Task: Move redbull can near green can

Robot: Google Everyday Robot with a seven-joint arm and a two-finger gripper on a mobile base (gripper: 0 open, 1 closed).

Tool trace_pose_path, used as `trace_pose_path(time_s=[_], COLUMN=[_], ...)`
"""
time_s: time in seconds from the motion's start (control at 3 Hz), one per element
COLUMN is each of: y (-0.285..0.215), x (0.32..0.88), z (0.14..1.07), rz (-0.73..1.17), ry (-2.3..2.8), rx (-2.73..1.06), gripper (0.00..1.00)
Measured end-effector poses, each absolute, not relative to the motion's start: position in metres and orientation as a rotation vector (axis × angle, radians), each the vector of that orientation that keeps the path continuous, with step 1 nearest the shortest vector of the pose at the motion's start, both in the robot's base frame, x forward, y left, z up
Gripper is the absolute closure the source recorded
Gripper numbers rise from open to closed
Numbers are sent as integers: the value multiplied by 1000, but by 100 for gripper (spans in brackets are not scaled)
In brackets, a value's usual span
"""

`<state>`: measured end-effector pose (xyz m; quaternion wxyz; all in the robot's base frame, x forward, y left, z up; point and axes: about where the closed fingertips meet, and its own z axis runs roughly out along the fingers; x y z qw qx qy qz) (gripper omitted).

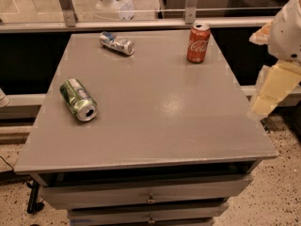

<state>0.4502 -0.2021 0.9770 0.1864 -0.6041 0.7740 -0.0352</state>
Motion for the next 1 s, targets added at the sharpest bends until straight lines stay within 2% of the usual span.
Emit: trace_pose_path(time_s=[0.67,1.0], y=[-144,-112], x=[518,569], z=[972,973], rz=[-53,-7], ry=[1989,1884], rx=[-1587,-1506], gripper=[0,0])
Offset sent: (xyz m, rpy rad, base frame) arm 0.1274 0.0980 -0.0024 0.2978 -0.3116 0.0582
